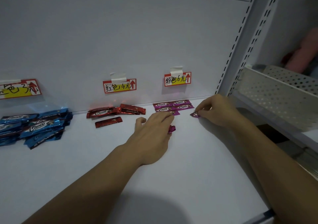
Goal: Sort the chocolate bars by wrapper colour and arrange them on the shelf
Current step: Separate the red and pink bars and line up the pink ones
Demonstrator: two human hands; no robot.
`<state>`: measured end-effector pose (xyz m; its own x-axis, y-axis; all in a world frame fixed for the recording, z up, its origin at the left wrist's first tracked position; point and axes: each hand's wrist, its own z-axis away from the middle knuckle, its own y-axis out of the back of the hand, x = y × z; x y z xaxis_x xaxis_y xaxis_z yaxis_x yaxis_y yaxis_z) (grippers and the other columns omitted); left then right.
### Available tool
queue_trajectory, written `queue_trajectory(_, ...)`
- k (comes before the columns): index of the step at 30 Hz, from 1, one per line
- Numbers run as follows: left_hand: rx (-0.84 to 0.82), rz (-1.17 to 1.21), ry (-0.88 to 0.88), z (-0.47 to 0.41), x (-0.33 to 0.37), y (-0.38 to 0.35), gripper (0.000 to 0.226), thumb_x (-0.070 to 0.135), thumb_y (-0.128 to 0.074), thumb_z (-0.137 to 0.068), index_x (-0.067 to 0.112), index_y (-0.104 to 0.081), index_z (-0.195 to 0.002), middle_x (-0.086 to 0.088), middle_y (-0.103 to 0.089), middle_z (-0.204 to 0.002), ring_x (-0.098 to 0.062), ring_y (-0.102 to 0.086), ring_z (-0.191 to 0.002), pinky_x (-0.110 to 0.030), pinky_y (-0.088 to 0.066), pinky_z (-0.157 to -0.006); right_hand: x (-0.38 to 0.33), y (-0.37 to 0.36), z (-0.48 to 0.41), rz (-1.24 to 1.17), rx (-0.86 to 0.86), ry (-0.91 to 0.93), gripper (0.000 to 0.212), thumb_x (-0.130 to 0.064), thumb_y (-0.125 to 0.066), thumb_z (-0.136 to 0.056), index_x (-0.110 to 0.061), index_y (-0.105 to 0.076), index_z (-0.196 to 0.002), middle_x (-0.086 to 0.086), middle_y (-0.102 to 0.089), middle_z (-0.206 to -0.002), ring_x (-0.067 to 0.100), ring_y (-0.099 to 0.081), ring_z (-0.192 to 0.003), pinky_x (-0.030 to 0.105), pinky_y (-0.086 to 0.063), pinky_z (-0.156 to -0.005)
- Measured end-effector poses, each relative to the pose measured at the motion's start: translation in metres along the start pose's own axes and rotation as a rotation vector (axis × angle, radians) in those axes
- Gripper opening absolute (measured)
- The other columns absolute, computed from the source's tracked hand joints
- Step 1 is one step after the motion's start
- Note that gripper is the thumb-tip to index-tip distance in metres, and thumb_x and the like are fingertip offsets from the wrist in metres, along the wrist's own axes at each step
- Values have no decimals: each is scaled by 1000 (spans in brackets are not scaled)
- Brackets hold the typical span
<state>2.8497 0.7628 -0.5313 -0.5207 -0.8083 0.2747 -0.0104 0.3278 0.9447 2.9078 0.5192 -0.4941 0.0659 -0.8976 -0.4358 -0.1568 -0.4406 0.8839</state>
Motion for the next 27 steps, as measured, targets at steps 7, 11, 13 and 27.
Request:
queue_trajectory(7, 22, 10, 0, 1, 1, 1, 39, 27, -38, -107, 26, -39, -146, 14, -37, -150, -9, -32, -139, -45, -20, -115, -2, -18, 1, -77, 93, 134, 9, -16, -75, -88, -20, -81, -92, -13, -68, -80, 3, -61, -76, 21, -52, -74)
queue_trajectory(11, 26, 0, 9, 1, 1, 1, 43, 28, -39, -107, 26, -37, -149, 13, -35, -153, -10, -31, -141, -44, -20, -116, -3, -26, 0, -96, 124, 177, 10, -19, -76, -88, -18, -81, -96, -7, -73, -84, -3, -58, -72, 4, -40, -65)
queue_trajectory(13, 26, -5, 10, 0, 2, 0, 44, 29, -39, -107, 26, -35, -151, 12, -35, -154, -10, -30, -141, -44, -20, -116, -4, -28, 1, -106, 141, 189, 12, -24, -77, -87, -19, -81, -98, -4, -76, -89, -1, -58, -72, 8, -41, -64)
queue_trajectory(27, 5, 20, 21, 1, 4, 2, 38, 27, -37, -107, 26, -39, -145, 13, -41, -147, -10, -38, -134, -45, -19, -117, -12, -37, 3, -97, 169, 189, 22, -34, -77, -86, -19, -80, -102, 0, -75, -99, 12, -63, -84, 36, -58, -78)
